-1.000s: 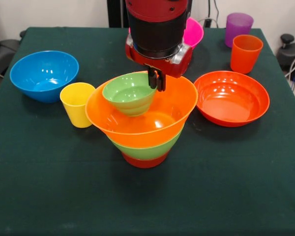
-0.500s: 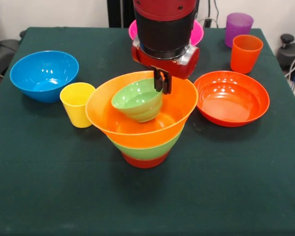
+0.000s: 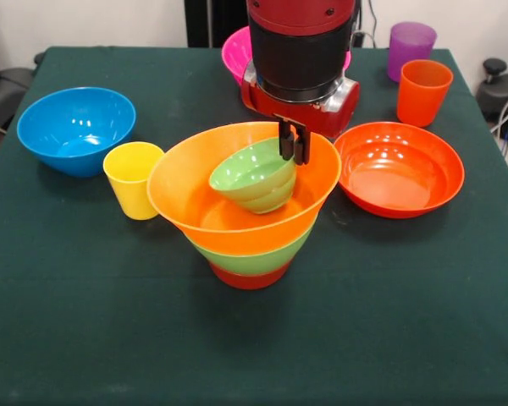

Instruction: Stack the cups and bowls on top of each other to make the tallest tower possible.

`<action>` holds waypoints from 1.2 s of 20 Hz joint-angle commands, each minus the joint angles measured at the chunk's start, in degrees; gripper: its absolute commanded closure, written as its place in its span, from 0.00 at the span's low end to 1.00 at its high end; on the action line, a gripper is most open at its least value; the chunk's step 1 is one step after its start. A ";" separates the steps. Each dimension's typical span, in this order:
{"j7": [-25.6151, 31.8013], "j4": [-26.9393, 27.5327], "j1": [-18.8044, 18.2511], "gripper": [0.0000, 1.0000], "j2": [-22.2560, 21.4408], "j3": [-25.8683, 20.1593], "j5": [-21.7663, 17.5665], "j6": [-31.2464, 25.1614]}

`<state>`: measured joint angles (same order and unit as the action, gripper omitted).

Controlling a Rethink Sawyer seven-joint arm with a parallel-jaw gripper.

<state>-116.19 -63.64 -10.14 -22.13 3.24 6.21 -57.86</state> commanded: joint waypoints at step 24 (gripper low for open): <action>-2.93 -3.55 0.35 1.00 0.70 -1.98 -1.78 8.22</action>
<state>-116.19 -63.64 -10.05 -22.08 4.83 6.17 -54.15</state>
